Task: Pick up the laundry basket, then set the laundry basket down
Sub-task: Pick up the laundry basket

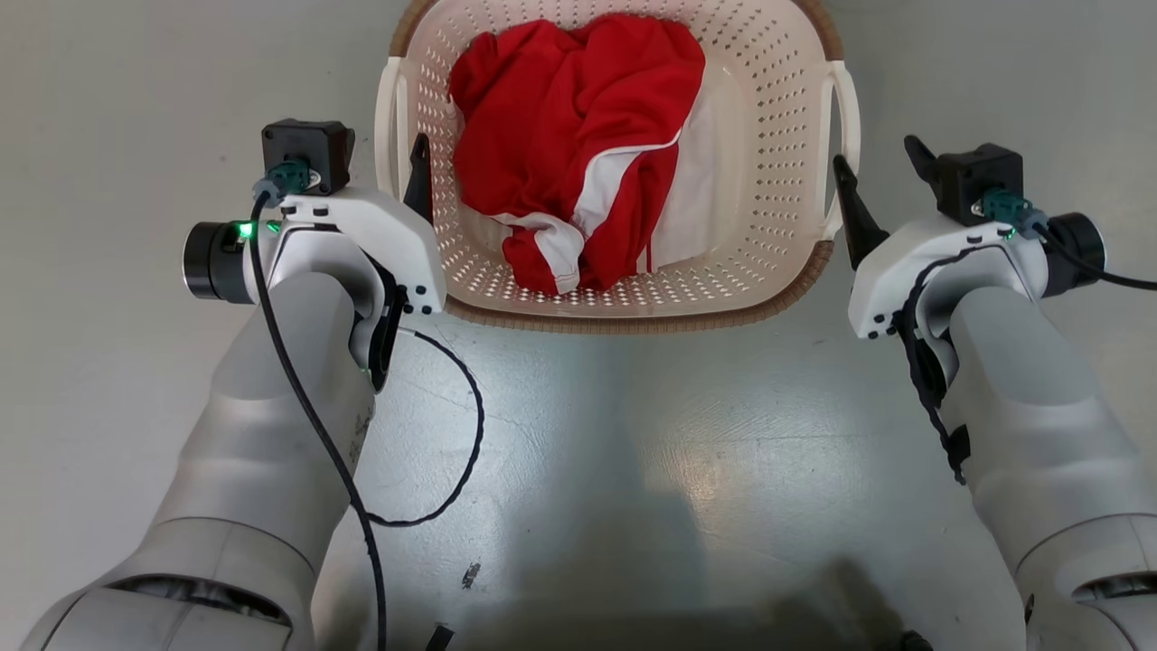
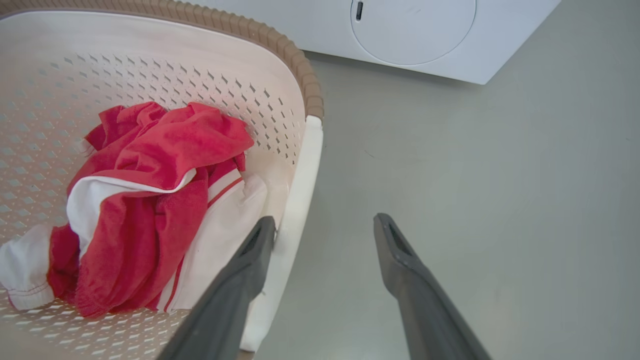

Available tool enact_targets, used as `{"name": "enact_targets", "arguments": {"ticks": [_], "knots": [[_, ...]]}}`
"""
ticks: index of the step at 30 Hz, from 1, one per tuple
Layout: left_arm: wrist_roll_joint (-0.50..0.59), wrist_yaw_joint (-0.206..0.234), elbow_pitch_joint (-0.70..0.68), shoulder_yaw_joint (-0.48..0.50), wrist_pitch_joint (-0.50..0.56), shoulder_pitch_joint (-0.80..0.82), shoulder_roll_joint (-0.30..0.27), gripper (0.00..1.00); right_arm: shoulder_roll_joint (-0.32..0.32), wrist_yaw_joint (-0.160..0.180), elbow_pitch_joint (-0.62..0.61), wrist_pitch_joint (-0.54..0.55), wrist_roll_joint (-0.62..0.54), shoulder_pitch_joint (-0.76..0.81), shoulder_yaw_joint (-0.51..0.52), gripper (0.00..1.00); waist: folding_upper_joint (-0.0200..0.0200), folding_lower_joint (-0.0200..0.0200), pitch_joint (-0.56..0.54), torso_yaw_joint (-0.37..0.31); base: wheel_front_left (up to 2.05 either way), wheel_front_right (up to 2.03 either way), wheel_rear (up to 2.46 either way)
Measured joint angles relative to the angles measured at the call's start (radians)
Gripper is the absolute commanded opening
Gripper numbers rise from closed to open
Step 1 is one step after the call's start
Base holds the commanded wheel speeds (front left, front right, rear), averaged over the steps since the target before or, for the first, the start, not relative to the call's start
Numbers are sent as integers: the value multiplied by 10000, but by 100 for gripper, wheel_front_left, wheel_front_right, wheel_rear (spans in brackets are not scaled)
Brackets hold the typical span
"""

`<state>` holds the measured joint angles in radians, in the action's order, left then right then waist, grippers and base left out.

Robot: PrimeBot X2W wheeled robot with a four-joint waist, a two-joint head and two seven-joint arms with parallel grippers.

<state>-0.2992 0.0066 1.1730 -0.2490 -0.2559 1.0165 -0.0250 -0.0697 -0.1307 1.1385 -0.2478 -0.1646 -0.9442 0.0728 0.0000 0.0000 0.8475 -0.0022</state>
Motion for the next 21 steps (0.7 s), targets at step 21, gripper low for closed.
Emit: {"name": "enact_targets", "arguments": {"ticks": [21], "knots": [[-265,123,621,-936,0,732,2,100,-8,0,-215,0,836,-476,-917,100,0,0,718,84,0,0,0]]}}
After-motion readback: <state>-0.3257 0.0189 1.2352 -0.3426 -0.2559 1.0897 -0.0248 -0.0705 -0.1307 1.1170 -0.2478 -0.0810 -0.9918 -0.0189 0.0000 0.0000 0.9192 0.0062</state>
